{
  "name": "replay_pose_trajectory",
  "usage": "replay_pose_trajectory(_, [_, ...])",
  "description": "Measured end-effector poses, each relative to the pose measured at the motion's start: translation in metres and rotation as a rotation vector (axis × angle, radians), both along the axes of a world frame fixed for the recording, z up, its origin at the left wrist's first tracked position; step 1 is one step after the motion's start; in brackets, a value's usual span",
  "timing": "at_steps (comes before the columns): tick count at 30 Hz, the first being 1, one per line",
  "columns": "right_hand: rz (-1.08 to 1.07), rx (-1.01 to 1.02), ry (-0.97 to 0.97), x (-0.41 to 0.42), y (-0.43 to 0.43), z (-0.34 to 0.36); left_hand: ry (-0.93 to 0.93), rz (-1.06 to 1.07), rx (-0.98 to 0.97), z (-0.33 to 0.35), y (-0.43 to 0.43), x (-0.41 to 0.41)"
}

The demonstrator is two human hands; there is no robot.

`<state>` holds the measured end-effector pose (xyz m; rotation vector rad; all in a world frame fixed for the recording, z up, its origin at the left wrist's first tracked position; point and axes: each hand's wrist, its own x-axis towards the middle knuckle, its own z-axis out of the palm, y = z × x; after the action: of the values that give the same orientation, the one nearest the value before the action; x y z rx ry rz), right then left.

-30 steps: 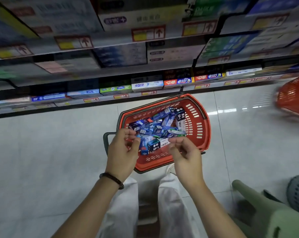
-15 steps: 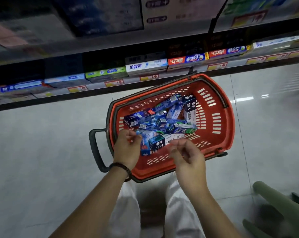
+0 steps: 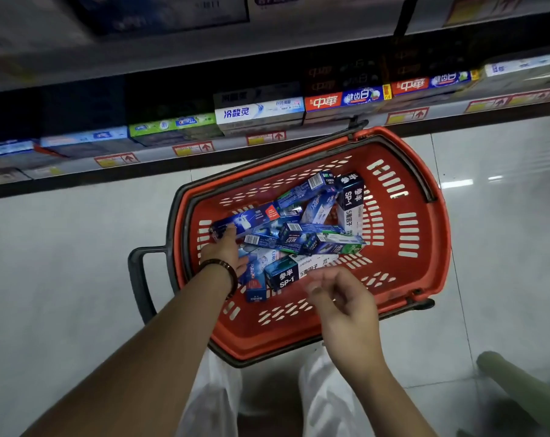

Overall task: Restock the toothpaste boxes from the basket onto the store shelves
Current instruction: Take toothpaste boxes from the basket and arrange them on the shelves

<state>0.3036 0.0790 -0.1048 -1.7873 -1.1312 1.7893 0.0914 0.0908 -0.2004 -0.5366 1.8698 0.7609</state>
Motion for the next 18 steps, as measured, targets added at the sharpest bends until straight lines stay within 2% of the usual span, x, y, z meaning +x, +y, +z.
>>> replay_pose_trajectory(7, [-0.013, -0.006, 0.017, 0.011, -0.008, -0.005, -0.109, 0.16, -0.002, -0.023, 0.004, 0.0])
replay_pose_trajectory(18, [-0.012, -0.064, 0.031, 0.007, -0.009, -0.006, -0.088, 0.267, 0.069, -0.019, 0.007, 0.002])
